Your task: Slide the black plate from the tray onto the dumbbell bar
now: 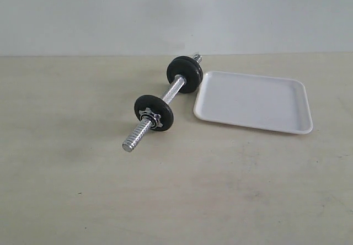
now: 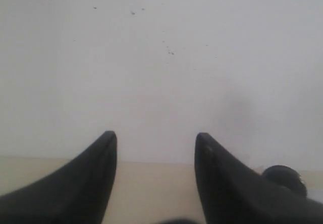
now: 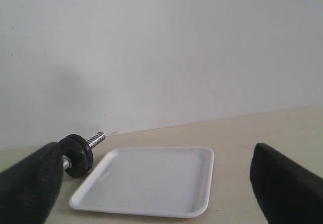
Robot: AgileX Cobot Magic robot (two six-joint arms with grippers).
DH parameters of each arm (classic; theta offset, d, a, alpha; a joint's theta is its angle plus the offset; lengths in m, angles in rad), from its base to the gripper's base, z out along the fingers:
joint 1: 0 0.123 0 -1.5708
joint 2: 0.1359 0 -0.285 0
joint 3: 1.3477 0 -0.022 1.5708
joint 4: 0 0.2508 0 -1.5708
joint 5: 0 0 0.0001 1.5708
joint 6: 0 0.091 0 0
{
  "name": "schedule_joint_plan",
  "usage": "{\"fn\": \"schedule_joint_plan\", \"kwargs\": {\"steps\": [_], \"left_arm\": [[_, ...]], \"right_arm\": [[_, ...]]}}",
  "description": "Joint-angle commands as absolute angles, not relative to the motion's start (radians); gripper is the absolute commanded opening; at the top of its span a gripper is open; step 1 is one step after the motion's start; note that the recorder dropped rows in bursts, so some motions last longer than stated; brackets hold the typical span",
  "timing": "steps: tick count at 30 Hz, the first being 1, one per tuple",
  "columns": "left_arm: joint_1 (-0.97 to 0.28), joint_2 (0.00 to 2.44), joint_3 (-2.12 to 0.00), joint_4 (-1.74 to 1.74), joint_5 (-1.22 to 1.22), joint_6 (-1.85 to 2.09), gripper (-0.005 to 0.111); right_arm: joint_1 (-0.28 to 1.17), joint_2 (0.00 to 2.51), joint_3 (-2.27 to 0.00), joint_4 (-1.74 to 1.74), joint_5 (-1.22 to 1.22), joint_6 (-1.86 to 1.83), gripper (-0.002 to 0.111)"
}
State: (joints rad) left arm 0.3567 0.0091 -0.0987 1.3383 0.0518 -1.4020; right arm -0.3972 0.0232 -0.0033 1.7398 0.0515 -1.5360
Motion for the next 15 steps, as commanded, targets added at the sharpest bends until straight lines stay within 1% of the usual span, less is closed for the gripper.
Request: {"fn": "schedule_joint_plan", "kwargs": {"steps": [1,5,7,15], "left_arm": [[0.459,0.022,-0.091,1.281,0.049,-1.38,0.045],[0.496,0.022,-0.03,1.059,0.047,-1.216,0.045],[0.499,0.022,0.0,0.894,0.043,-1.063,0.045],[0.499,0.007,0.0,0.351,0.077,-0.418,0.045]], "right_arm": [[-0.397,0.02,0.0,1.744,0.045,-1.538,0.089],[-0.397,0.02,0.0,1.744,0.045,-1.538,0.089],[-0.397,0.02,0.0,1.744,0.045,-1.538,0.089],[-0.397,0.02,0.0,1.744,0.045,-1.536,0.089]]}}
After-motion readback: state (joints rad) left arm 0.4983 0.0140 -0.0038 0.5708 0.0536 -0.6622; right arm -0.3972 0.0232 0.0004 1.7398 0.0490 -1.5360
